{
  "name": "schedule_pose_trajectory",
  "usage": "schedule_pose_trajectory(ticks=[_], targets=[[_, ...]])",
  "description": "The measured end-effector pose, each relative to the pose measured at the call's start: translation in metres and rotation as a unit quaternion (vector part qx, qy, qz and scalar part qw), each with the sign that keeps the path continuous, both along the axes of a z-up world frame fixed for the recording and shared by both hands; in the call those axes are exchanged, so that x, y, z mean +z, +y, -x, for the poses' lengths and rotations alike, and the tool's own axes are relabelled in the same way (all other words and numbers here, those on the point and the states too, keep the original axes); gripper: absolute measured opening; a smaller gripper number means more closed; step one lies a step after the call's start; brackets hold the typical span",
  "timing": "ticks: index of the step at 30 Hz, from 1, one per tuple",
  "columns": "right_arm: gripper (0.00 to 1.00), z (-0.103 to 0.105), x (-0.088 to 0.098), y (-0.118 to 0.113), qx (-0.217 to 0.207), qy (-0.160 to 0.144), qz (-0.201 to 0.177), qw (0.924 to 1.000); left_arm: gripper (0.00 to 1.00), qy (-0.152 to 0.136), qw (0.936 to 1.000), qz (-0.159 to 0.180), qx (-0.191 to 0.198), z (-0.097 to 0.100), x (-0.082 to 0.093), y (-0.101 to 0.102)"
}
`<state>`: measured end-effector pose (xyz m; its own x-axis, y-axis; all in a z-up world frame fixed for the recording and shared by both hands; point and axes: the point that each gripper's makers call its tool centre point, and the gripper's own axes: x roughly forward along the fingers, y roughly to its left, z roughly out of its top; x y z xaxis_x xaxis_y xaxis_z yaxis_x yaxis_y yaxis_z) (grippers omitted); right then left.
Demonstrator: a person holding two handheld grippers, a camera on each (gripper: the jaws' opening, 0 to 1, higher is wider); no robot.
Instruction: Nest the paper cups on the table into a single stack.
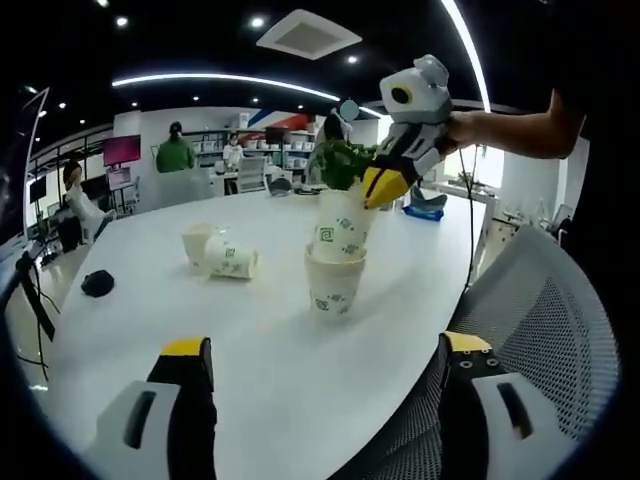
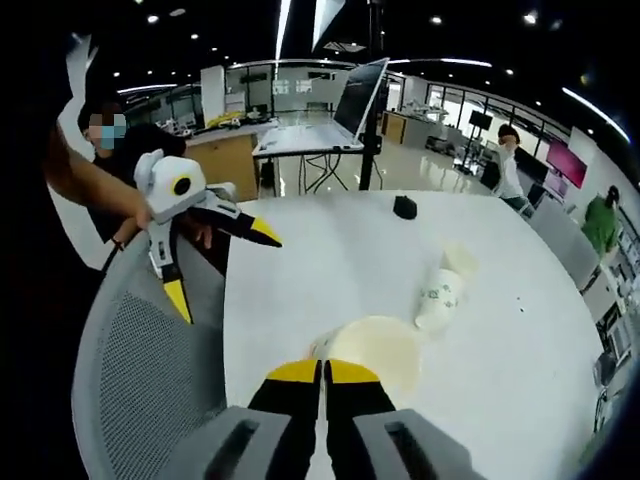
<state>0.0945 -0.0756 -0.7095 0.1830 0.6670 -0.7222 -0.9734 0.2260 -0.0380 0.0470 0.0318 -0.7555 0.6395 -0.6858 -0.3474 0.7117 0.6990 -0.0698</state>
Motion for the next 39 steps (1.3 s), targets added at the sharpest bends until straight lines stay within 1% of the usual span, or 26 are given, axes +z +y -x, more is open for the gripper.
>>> schedule_pose_trajectory(ticks=[5, 13, 21, 33, 39], targets=[[0.0, -0.002, -0.004, 0.004, 0.0, 0.003, -0.001, 1.0, 0.92, 0.001, 1.0, 0.001, 0.0, 0.0, 0.0, 0.0], [0.0, -0.002, -0.016, 0.012, 0.002, 0.008, 0.003, 1.0, 0.92, 0.002, 1.0, 0.0, 0.003, -0.001, -0.001, 0.001], [0.0, 0.0, -0.033, 0.018, 0.006, 0.024, 0.009, 0.9997, 0.91, 0.001, 1.0, -0.002, 0.007, -0.002, -0.002, 0.003], [0.0, 0.001, -0.056, 0.02, -0.003, 0.048, 0.014, 0.9987, 0.91, 0.001, 0.9999, 0.0, 0.01, -0.003, -0.003, 0.004], [0.0, 0.002, -0.057, 0.021, -0.011, 0.054, 0.007, 0.9985, 0.9, 0.002, 1.0, -0.001, 0.009, -0.003, -0.004, 0.004]])
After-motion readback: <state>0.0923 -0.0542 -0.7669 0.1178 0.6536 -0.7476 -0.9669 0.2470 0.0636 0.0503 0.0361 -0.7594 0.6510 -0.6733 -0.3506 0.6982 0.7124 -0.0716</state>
